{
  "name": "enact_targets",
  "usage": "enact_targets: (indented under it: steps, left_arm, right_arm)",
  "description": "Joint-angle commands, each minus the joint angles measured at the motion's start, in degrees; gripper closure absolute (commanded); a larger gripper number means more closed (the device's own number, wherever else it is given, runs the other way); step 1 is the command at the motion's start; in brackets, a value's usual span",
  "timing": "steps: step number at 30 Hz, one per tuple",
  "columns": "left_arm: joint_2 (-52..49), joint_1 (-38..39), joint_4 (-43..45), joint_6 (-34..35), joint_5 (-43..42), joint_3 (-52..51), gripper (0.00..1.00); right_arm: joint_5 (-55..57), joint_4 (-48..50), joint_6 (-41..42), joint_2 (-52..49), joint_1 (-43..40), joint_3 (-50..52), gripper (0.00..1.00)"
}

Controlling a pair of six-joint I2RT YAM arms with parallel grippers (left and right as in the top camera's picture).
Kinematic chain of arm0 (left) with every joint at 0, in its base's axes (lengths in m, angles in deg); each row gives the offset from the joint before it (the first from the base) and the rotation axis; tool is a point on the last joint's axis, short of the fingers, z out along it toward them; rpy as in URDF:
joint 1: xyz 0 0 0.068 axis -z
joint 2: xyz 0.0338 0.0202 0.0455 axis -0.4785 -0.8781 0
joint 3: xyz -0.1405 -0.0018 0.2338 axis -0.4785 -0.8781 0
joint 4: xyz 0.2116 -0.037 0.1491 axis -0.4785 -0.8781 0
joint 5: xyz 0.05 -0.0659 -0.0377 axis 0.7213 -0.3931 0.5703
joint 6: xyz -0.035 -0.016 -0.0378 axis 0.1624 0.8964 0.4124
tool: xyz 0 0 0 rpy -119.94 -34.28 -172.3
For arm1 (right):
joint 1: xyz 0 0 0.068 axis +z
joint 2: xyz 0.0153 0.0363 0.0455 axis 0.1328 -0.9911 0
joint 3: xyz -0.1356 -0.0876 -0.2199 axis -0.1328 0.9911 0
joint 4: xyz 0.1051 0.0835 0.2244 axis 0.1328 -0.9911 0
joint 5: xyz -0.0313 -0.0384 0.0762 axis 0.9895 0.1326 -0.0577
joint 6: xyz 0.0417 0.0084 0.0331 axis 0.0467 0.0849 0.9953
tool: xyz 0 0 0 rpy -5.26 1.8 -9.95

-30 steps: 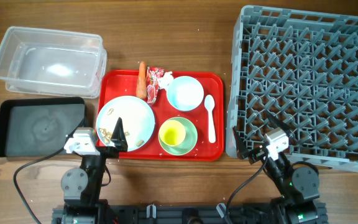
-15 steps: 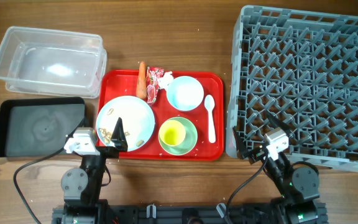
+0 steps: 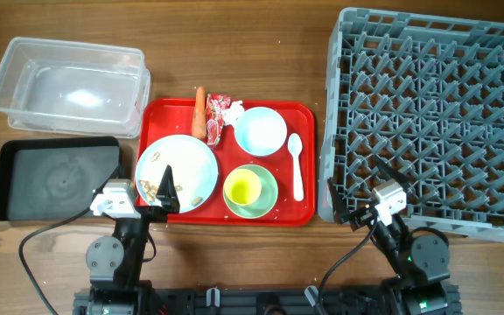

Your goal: Sort waste into correct bins and load items into the dishwasher rack

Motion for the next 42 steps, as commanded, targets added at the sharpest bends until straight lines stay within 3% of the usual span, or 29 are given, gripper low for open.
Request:
enact_targets:
  steps: [1,6,10,14,22,26,29,32,35,42]
  left_arm:
    - [0.5,-0.4,0.5,0.4,-0.4,-0.6,0.0]
    - [0.5,-0.4,8.0,9.5,-6.4,-0.2,0.0]
    - [-0.2,-0.4,5.3,12.0,-6.5,5.7,0.0]
    - [-8.0,-0.4,-5.8,12.0,-5.2,19.0,0.0]
    - [-42.9,-0.4,-32.8,12.0,-11.2,55.1,0.0]
    - [-57.5,-0.4,-45.0,12.1,-16.9,70.3,0.0]
    - [-63.1,-0.4,-47.5,13.7,-28.0,72.7,0.0]
    - [-68.7,1.7,-54.3,12.6,-27.2,72.6,0.29]
    - [-75.4,7.3,-63.6,12.0,-17.9,72.6,0.46]
    - [-88.0,23.0,-63.7,12.5,-6.3,72.2,0.48]
  right_arm:
    - [-0.6,2.9,0.8,0.3,-0.1,0.0,0.0]
    - [-1.0,5.7,7.6,0.1,-0.1,-5.3,0.0]
    - [-0.7,-0.2,11.3,-4.5,-0.1,-15.3,0.0]
    - [-3.6,-11.9,11.5,-18.3,-0.1,-29.5,0.0]
    - [-10.9,-35.1,11.6,-52.3,-0.1,-57.4,0.0]
    - [-15.1,-39.6,13.7,-63.2,-0.1,-66.0,0.0]
    - [-14.2,-39.6,16.7,-66.5,-0.2,-66.5,0.0]
    - [-9.9,-40.8,18.5,-67.8,-0.1,-66.5,0.0]
    - [-1.0,-43.5,22.3,-68.0,-0.2,-66.5,0.0]
    - [1.3,-45.4,22.3,-68.1,-0.1,-66.5,0.0]
